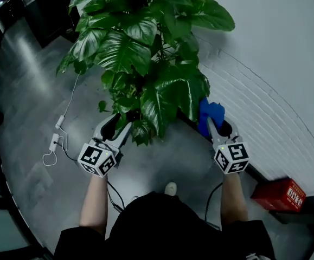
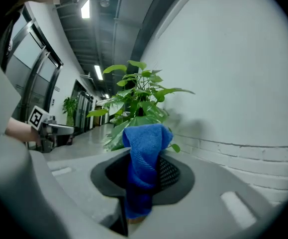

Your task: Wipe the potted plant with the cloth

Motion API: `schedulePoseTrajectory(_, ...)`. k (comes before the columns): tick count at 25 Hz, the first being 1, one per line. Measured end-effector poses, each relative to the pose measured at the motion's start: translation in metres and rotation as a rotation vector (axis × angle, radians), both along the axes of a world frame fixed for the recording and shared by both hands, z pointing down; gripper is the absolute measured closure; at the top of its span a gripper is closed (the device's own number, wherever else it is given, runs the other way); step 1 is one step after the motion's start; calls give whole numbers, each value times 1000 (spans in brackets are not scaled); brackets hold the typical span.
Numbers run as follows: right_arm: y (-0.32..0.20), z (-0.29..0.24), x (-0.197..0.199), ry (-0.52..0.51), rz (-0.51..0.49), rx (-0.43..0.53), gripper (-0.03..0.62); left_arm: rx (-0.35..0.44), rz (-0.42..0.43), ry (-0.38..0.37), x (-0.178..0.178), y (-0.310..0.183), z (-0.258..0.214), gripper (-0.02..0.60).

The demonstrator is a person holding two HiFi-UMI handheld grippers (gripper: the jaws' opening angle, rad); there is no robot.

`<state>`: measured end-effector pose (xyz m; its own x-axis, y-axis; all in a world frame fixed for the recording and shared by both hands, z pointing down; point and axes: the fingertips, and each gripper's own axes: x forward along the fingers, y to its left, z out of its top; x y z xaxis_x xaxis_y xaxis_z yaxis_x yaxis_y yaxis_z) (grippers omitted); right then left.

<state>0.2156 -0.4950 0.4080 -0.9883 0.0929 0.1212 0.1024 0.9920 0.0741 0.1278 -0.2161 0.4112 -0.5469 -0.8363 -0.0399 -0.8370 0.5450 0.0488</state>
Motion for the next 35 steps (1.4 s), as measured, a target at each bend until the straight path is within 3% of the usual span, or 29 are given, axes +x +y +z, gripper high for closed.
schedulePoseTrajectory(3, 12, -12, 8, -31, 117, 6, 505, 24, -50, 6, -1, 52, -1, 459)
schedulePoseTrajectory(7, 53, -9, 34, -49, 177, -51, 505, 45, -54, -3, 4, 110, -9, 485)
schedulePoseTrajectory(12, 100, -10, 72, -56, 214, -36, 505, 33, -4, -22, 24, 140, -3, 485)
schedulePoseTrajectory(17, 145, -15, 85, -92, 165, -39, 505, -3, 4, -44, 40, 158, 0, 485)
schedulePoseTrajectory(22, 170, -20, 90, -116, 84, -51, 505, 12, -79, -48, 54, 187, -11, 485)
schedulePoseTrajectory(26, 176, -20, 99, -132, 19, -91, 505, 38, -151, -51, 73, 196, -22, 485)
schedulePoseTrajectory(31, 173, -24, 117, -134, -25, -89, 505, 26, -144, -41, 99, 182, -25, 485)
schedulePoseTrajectory(35, 166, -33, 126, -160, -39, -88, 505, 88, -197, -45, 106, 170, -34, 485)
